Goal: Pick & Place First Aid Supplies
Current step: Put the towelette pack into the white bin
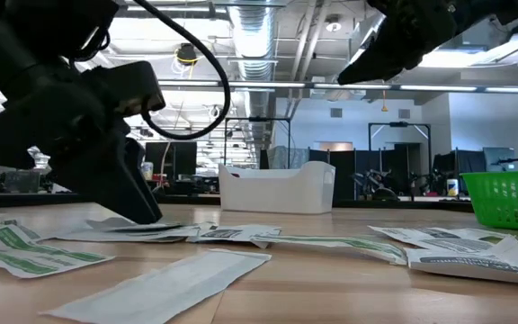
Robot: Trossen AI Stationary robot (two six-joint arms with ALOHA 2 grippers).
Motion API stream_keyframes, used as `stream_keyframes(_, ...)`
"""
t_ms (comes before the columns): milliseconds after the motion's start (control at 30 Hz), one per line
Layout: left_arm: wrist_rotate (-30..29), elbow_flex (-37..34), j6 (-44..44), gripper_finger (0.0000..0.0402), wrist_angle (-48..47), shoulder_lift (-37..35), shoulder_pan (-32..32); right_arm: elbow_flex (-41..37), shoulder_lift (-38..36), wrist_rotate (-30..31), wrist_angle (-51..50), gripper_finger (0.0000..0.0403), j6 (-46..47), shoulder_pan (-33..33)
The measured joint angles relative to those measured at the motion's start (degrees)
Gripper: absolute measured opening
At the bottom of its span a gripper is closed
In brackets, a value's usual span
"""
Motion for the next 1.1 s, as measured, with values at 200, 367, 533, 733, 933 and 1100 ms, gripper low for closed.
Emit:
stream_keyframes(200,-0.24,0.3,0.67,0.0167,1.17,2.67,-0.02,0.0,0.0,-0.02,0.71,0.0102,0.07,-1.57)
stream_keyframes(367,-0.01,0.39,1.68,0.0079,1.39,3.89,-0.11,0.0,0.0,-0.05,0.76,0.0102,0.1,-1.73)
stream_keyframes(533,-2.75,0.11,3.82,0.0009,0.67,2.63,-0.04,0.0,0.0,-0.11,0.93,0.0102,0.2,-1.71)
stream_keyframes(733,-11.59,-0.32,14.13,0.0007,1.67,-2.86,0.38,0.0,-0.01,-0.22,0.98,0.0102,2.03,-1.69)
stream_keyframes(933,-14.42,-0.17,22.38,0.0006,3.47,-9.73,4.76,0.0,0.0,-0.22,0.85,0.0102,2.93,-1.69)
stream_keyframes(1100,-14.15,-0.16,30.03,0.0005,5.96,-11.49,10.76,0.0,0.03,-0.22,0.68,0.0102,4.17,-1.68)
